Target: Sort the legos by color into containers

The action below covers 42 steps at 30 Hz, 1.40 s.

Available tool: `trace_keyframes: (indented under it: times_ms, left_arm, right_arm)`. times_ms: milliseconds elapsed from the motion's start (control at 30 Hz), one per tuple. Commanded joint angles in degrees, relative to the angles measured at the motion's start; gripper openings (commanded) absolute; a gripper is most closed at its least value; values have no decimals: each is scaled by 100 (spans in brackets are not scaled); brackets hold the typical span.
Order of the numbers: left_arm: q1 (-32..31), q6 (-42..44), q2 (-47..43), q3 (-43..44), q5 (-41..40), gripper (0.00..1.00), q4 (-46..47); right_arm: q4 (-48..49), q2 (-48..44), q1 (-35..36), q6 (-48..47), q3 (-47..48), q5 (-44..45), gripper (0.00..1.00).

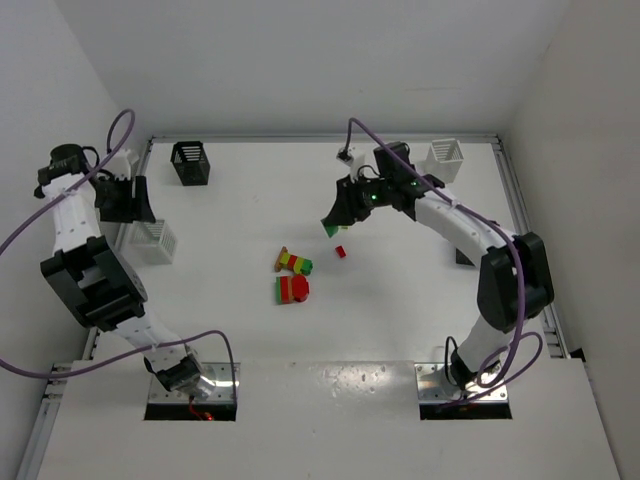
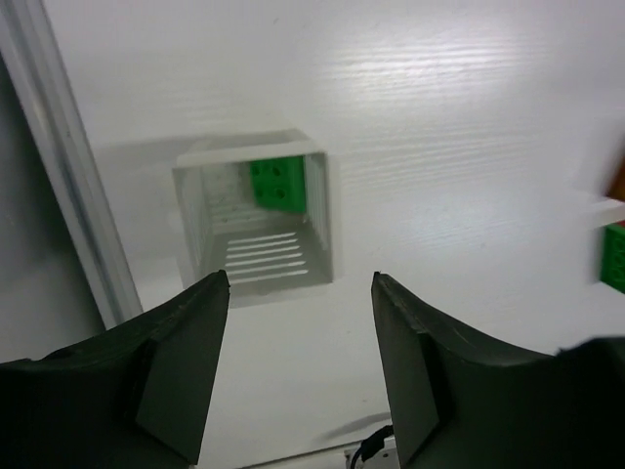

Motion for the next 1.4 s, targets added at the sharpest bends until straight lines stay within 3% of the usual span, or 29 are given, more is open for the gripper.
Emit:
trace_keyframes:
  times_ms: [0,133,233,267,300,333,400,433,500,533,567,633,667,900,1000,1367]
  left_arm:
    - [-48,471,-206,576,1206,66,-410]
    - [-223,1196,-487,509,3507,66,-1484]
    - [-636,1048,-925,-36,4231,66,-1433]
    - [-898,480,-1110,-333,4590,66,-1067]
    - [-901,475,-1112,-336,4759,66,-802]
    - [-1153,-221,-1199,-675,4917,66,-495]
    - [-1409,-1094,-1471,-1089,5235,66,681]
    - [-1689,-2021,-1559,-1474,5235,66,1121]
    - [-1945,-2905,-1804,-1819,5096,66,2409]
    - [-2164,-3736,-1893,-2126,4999,66,2861]
    - [-2253,-4118,-1990,-2277,4781,66,3718]
    - [-2534,-4830,-2245,-2654,4560,66,4505]
    - [-2614,-5286,-2298,-2743,4446,66,4761]
    - [-3150,-6169,-2184,-3060,4084,68,5755]
    - [-3291,-6310,-2184,-3175,4084,86,5863]
    - [-3475,-6433,-2245,-3411,4137,85,5915]
  right_arm:
    - [769,-85,87,369,-234,-501,0]
    - [2325,-60,139,1765,-605,-1545,0]
    - [3871,264,254,3434,-728,-2021,0]
    - [5042,405,315,4457,-902,-2084,0]
    - [5053,407,315,4954,-982,-2085,0]
    - [6037,485,315,5411,-1035,-2024,0]
    - [6991,818,386,6334,-1088,-1919,0]
    - [7936,933,455,7244,-1089,-1726,0]
    - [8715,1135,456,8023,-1255,-1401,0]
    - [9249,1275,508,8609,-1317,-1086,0]
    - [9498,1338,509,8841,-1448,-943,0]
    - [9981,1461,570,9385,-1502,-662,0]
    - [10080,1531,631,9476,-1580,-600,0]
    - [10019,1409,684,9424,-1704,-485,0]
    - [10019,1409,684,9476,-1704,-485,0]
    - [10125,1513,684,9529,-1590,-485,0]
